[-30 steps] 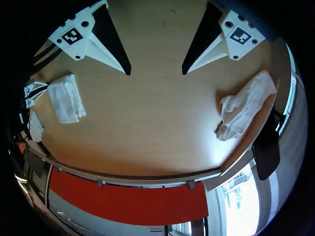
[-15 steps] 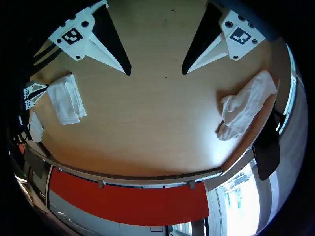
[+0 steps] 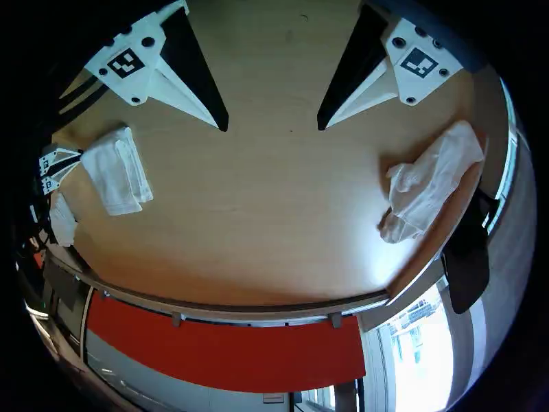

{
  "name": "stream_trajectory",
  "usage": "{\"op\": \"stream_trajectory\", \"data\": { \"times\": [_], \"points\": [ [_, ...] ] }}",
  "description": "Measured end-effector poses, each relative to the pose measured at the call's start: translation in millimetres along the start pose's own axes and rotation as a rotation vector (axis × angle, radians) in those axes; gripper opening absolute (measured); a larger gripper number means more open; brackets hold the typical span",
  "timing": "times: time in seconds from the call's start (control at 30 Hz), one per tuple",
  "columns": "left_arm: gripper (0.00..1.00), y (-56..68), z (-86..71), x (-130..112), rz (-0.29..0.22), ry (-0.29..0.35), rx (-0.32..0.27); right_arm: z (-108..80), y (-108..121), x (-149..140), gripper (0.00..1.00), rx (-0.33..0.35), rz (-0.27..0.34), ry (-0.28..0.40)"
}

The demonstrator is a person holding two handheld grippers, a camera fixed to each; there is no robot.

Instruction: Fold towel

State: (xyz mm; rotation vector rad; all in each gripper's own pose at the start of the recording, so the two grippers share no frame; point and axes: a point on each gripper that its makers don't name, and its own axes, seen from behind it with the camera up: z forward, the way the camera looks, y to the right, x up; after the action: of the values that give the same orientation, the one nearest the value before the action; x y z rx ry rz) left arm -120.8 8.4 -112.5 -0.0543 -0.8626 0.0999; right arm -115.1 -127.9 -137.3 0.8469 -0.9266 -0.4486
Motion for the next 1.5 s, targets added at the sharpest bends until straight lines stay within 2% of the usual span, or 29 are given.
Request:
{"op": "stream_trajectory", "data": {
  "times": [0.5, 1.2, 1.5],
  "points": [
    [0.96, 2.3, 2.7, 3.6, 0.015, 0.005, -0.007, -16.7, 8.7, 44.4, 0.04, -0.036, -0.045, 0.080],
    [0.96, 15.1, 1.7, 12.0, 0.017, 0.026, -0.025, -78.7, 35.9, 150.1, 0.04, -0.100, -0.082, 0.288],
    [0.96, 21.8, 2.4, 17.8, 0.025, 0.037, -0.037, -95.8, 49.0, 162.0, 0.04, -0.132, -0.079, 0.316]
  ]
}}
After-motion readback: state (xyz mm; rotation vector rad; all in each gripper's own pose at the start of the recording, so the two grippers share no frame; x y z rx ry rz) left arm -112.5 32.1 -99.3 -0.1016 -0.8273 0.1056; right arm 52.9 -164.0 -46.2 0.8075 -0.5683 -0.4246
